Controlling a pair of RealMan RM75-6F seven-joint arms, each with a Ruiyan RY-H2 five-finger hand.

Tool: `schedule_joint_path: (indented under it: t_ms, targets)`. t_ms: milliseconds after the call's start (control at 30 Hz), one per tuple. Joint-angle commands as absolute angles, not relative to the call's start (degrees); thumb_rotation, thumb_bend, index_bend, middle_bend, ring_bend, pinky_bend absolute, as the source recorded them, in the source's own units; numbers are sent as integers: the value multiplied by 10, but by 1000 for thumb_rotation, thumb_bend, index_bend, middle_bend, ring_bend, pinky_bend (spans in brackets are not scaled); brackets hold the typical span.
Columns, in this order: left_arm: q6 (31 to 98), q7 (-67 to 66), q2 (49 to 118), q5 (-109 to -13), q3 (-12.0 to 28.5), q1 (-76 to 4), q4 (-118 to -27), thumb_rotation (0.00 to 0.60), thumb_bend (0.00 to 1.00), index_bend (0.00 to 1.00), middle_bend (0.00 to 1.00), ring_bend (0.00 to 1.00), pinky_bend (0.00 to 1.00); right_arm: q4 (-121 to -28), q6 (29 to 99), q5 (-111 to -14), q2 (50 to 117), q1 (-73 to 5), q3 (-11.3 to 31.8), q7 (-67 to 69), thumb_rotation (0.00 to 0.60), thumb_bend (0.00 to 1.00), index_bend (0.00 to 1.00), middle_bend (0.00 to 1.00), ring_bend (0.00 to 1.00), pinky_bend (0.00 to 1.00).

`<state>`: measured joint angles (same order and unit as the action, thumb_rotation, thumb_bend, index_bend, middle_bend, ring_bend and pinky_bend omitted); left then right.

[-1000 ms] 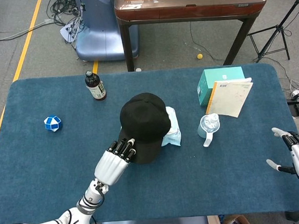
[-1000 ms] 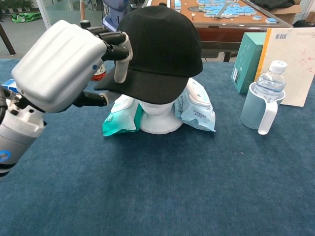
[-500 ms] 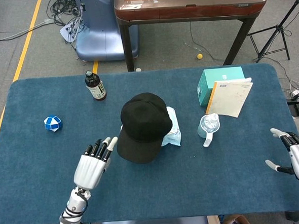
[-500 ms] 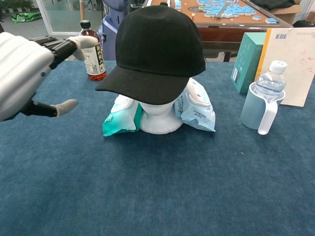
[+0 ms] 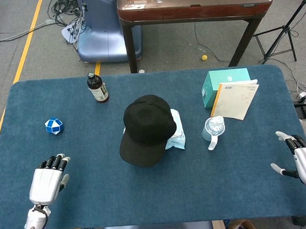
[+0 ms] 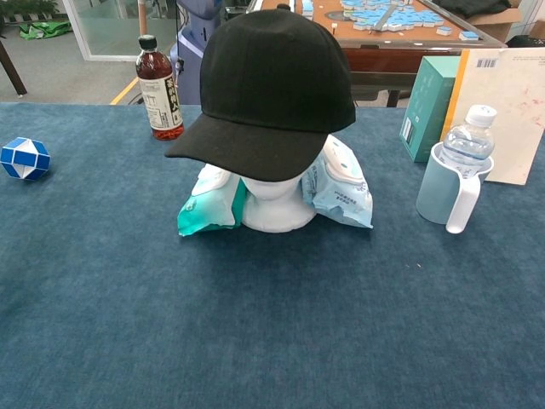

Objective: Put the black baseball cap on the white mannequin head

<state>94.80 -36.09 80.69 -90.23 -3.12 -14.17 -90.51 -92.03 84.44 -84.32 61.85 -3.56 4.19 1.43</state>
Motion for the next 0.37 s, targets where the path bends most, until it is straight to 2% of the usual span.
schedule_joint_path:
  t_ms: [33, 200, 367]
  targets:
    - [925, -322, 729, -860, -57, -106, -979, 600, 188, 332, 333, 331, 529, -921, 841, -838, 621, -37, 43, 5, 600, 31, 201, 315, 224, 476]
    - [935, -230, 690, -883, -64, -88, -977, 600, 188, 346, 333, 332, 529, -922, 831, -832, 625, -42, 44, -8, 600, 31, 200, 315, 224, 476]
    - [941, -164, 674, -880, -46, -81, -968, 600, 188, 361, 333, 333, 529, -920, 821, -820, 627, -46, 48, -12, 600, 31, 201, 315, 224, 476]
